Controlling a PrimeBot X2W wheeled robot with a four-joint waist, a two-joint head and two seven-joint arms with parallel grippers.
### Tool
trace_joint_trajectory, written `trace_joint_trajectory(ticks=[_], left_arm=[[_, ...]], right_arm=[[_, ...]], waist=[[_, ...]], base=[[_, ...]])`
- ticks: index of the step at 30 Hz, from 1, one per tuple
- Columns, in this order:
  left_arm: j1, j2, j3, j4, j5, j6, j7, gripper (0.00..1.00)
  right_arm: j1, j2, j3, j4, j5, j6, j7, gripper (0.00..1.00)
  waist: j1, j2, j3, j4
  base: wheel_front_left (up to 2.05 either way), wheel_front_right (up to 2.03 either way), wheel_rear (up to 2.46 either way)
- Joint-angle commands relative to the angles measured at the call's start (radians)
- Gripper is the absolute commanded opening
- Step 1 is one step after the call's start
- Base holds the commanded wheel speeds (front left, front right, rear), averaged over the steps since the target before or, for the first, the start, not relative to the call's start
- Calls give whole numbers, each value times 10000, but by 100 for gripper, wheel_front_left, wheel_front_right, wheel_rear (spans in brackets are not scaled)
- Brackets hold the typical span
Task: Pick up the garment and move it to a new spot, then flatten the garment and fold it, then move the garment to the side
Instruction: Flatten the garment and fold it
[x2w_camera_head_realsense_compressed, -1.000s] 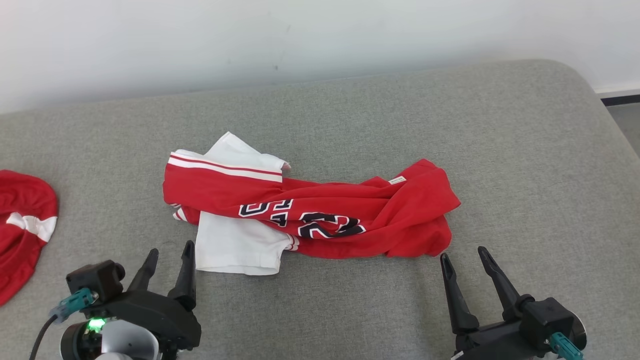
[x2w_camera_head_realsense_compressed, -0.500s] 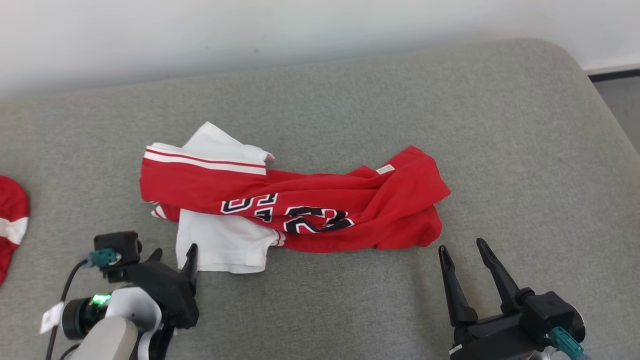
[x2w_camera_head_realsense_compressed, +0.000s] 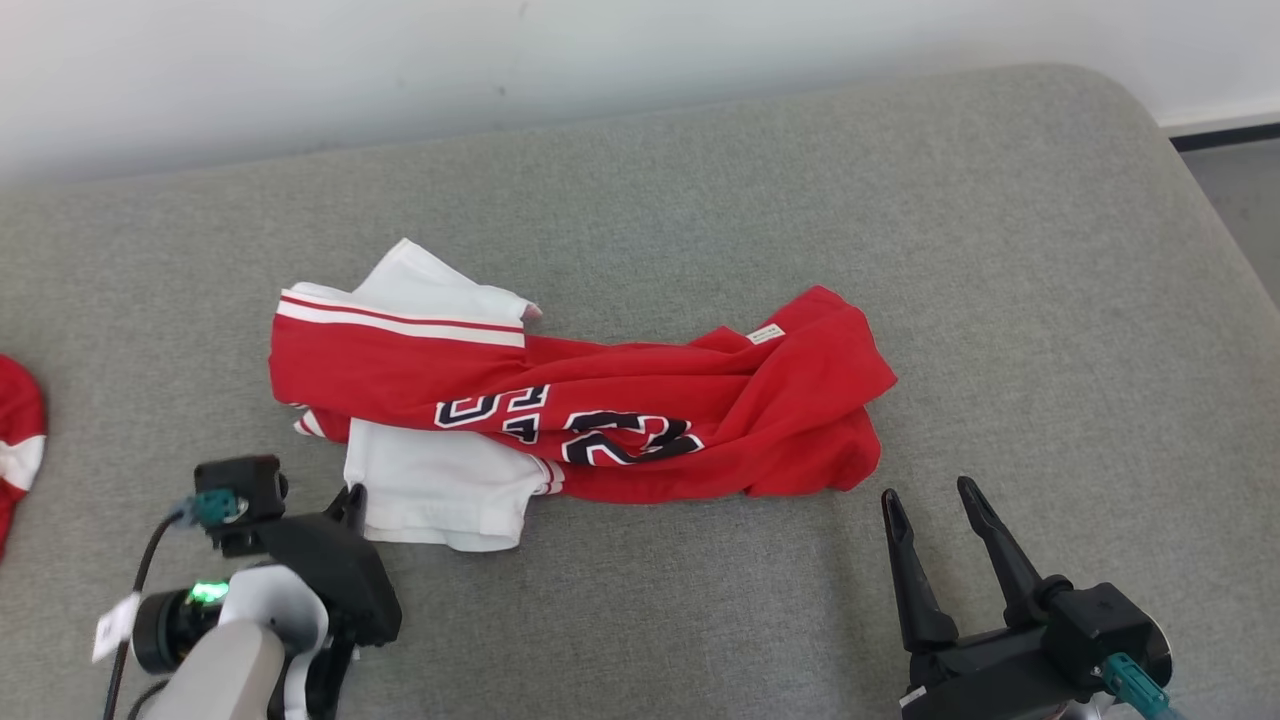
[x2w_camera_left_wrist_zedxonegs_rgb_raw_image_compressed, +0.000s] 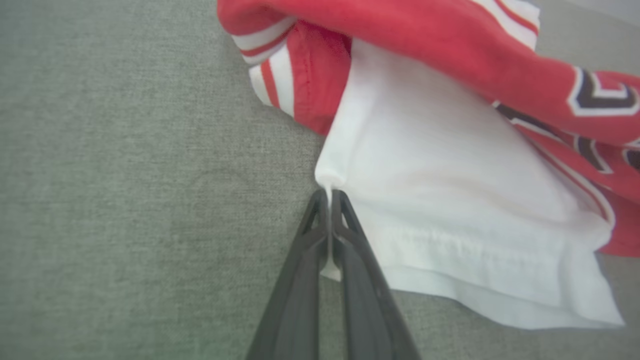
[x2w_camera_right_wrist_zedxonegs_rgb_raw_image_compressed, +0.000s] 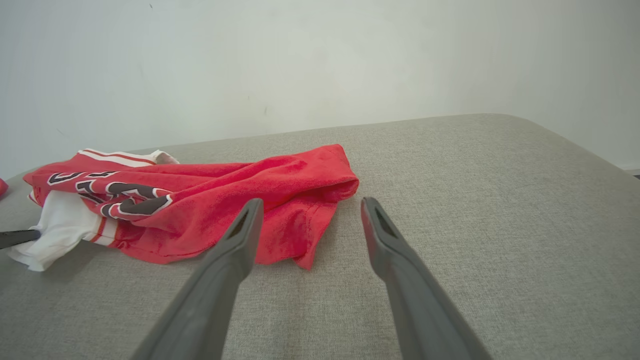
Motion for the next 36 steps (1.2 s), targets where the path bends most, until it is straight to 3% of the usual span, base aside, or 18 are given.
trace_joint_trajectory(ticks=[1,8,15,22,23,24,25,30,36], left_arm=[[268,7,76,-116,-45,-17,-223,0],[2008,145,594,-1945,-261,493,-1463,0],[4064,258,931,-4334,-421,1456,-1516,0],[5095,146,1057,-4964,-620,1989,-1449,0],[5163,119,1062,-4955,-664,2035,-1433,18],[5218,94,1076,-4949,-672,2054,-1462,51],[5250,105,1121,-4977,-609,2086,-1604,100],[5269,-30,1315,-5046,-704,1668,-2452,100],[5265,-58,1616,-5040,41,709,-3844,100]], right_arm=[[50,21,-22,2,-19,5,-46,100],[351,-90,-69,-74,-7,5,-45,100],[541,-154,-60,-118,57,5,-28,100],[496,-149,7,-52,85,5,9,100],[481,-155,2,-43,89,5,13,100],[476,-158,-4,-34,91,5,18,100],[471,-163,-12,-20,93,5,16,100],[525,-164,-129,7,89,5,14,100],[670,-136,-280,31,70,6,8,100]], waist=[[-1,-1,-128,114],[-1,-1,-494,464],[-1,-1,-727,740],[-1,-1,-849,871],[-1,-1,-865,883],[-1,-1,-884,896],[-1,-1,-903,907],[-1,-1,-1015,1050],[-1,-1,-1259,1251]], base=[[0,0,0],[0,0,0],[0,0,0],[0,0,0],[0,0,0],[0,0,0],[0,0,0],[0,0,0],[0,0,0]])
